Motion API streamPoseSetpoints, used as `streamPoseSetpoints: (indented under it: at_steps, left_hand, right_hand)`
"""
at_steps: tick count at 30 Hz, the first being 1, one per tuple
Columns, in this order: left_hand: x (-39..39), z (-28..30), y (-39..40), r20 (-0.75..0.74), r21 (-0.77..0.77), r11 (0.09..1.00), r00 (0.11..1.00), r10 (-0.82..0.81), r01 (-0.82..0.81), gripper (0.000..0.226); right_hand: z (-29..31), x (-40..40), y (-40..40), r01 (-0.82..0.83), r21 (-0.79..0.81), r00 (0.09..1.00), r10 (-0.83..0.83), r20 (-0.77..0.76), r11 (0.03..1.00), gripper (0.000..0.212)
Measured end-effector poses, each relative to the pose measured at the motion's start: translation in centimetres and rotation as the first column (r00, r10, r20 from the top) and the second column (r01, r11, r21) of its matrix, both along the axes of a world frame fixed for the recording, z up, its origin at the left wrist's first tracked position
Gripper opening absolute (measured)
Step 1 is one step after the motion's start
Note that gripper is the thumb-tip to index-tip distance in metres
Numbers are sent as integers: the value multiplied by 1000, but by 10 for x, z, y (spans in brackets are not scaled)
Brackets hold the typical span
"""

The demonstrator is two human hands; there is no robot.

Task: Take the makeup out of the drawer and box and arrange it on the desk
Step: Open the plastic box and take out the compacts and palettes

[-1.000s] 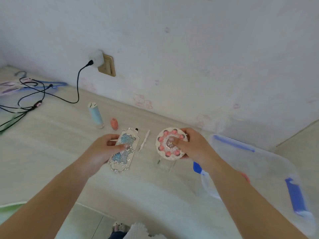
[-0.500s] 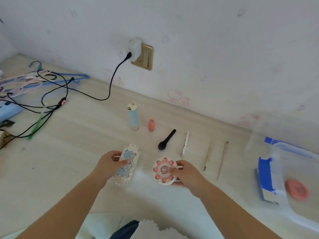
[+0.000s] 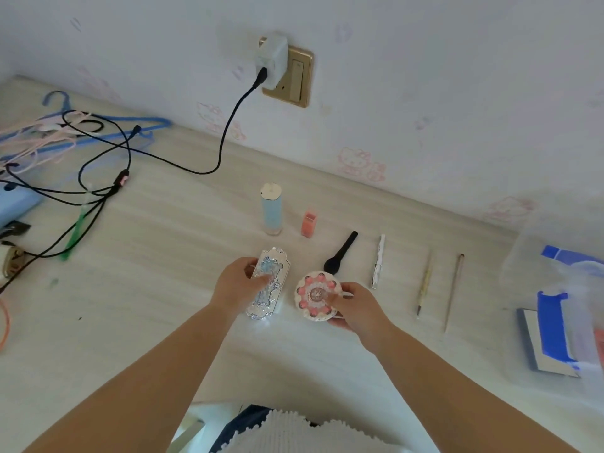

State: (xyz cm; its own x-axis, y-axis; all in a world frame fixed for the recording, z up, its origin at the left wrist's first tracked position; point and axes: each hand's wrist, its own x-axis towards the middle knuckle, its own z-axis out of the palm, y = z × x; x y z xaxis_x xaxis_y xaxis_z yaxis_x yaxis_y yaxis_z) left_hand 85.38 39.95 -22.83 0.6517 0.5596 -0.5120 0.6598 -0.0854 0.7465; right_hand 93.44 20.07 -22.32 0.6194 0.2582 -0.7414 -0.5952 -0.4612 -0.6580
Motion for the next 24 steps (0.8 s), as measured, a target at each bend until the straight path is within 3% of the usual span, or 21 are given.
streamPoseSetpoints:
  at_steps: [6,9,15,24]
  left_hand:
    - [-2,-1,0,-32,143,983,994,-108,111,40]
    - [-2,-7,-4,-71,202,970,990,-123,135,59]
    - [-1,-10,-10,-155,345,927,983,-101,150,56]
    - [-2,-12,-13,-171,353,925,981,-87,144,57]
  right_hand:
    - [1,2,3,-209,-235,950,255,182,949,21]
    - [2,2,5,-256,-303,923,326,207,918,26]
    - [6,3,8,-323,-406,869,437,230,855,25]
    - [4,1,5,-284,-380,875,400,272,880,27]
